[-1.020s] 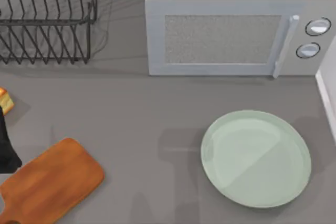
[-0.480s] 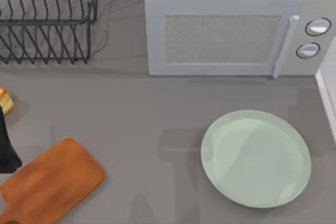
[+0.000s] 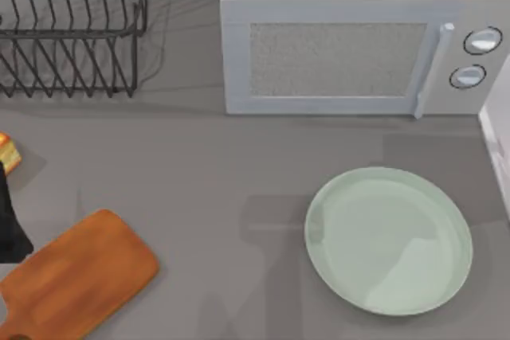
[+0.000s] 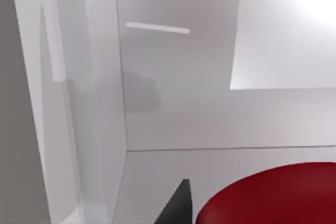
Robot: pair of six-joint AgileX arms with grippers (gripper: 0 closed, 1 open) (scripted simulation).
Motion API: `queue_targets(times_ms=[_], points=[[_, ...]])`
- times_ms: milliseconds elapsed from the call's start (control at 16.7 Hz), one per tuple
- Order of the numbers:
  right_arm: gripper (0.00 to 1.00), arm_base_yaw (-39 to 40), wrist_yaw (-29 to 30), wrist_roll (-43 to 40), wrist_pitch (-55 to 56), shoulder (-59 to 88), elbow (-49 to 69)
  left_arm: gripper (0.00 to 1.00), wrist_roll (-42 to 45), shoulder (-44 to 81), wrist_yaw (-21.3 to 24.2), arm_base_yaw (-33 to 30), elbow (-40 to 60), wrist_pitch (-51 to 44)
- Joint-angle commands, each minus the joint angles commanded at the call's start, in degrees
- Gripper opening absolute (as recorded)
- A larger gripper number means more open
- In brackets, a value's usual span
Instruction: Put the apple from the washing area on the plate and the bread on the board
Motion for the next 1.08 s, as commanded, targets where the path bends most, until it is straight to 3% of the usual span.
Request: queue_targets(times_ms=[720,1080], points=[[0.0,30.61,0.51,30.46,-15.4,-5.74,2.29,1.0,0.0,0.0,0.0,0.0,0.0,0.0],[0.0,40.66,0.13,39.44,-16.24,-6.76,6.75,1.0,0.0,0.0,0.0,0.0,0.0,0.0]])
